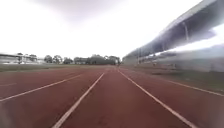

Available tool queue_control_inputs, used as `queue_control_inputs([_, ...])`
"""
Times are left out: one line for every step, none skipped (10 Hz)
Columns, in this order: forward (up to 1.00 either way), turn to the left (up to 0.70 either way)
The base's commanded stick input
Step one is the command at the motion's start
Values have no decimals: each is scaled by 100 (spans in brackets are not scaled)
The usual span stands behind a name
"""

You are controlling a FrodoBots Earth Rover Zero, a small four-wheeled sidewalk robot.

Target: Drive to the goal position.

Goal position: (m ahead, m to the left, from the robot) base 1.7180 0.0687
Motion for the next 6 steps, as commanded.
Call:
queue_control_inputs([45,0])
queue_control_inputs([45,0])
queue_control_inputs([45,0])
queue_control_inputs([45,0])
queue_control_inputs([45,0])
queue_control_inputs([45,0])
